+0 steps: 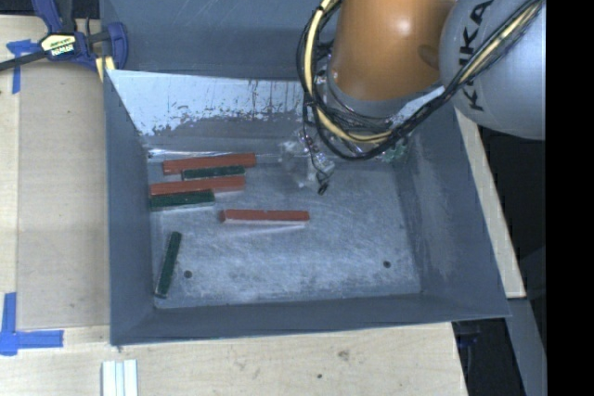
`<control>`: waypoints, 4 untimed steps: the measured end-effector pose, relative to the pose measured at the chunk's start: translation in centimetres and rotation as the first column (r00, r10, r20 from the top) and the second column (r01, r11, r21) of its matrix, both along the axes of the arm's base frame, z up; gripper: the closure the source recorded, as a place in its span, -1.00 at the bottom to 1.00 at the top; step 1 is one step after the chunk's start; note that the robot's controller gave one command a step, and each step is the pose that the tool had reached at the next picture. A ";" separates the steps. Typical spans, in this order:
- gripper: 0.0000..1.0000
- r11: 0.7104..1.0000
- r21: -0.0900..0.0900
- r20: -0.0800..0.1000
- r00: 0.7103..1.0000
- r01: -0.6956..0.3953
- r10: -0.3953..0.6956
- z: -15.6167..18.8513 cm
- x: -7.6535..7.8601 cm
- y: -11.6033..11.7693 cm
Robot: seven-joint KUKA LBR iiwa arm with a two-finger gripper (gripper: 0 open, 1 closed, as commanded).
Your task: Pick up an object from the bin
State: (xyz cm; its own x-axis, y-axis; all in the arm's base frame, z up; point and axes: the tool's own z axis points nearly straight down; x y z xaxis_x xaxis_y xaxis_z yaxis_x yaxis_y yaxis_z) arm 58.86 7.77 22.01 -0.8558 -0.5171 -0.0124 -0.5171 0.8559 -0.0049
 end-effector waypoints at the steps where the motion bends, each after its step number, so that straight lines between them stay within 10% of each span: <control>1: 1.00 1.000 -0.002 -0.023 1.000 0.018 -0.018 -8.0 -7.1 2.9; 2: -1.00 1.000 -0.001 -0.011 1.000 0.021 -0.021 -7.5 -6.7 2.7; 3: -1.00 0.997 -0.003 -0.016 0.997 0.075 -0.075 -15.4 -5.3 0.1; 4: 1.00 0.997 -0.001 -0.010 0.997 0.071 -0.071 -14.9 -5.2 0.3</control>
Offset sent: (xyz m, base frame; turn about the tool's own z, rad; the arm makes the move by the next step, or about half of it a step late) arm -0.0673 0.0271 -0.0752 0.0215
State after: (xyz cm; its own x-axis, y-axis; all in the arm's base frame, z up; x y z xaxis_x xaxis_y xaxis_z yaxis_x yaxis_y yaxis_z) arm 53.65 8.08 7.06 -0.8906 -0.4548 -0.0035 -0.4548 0.8906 -0.0002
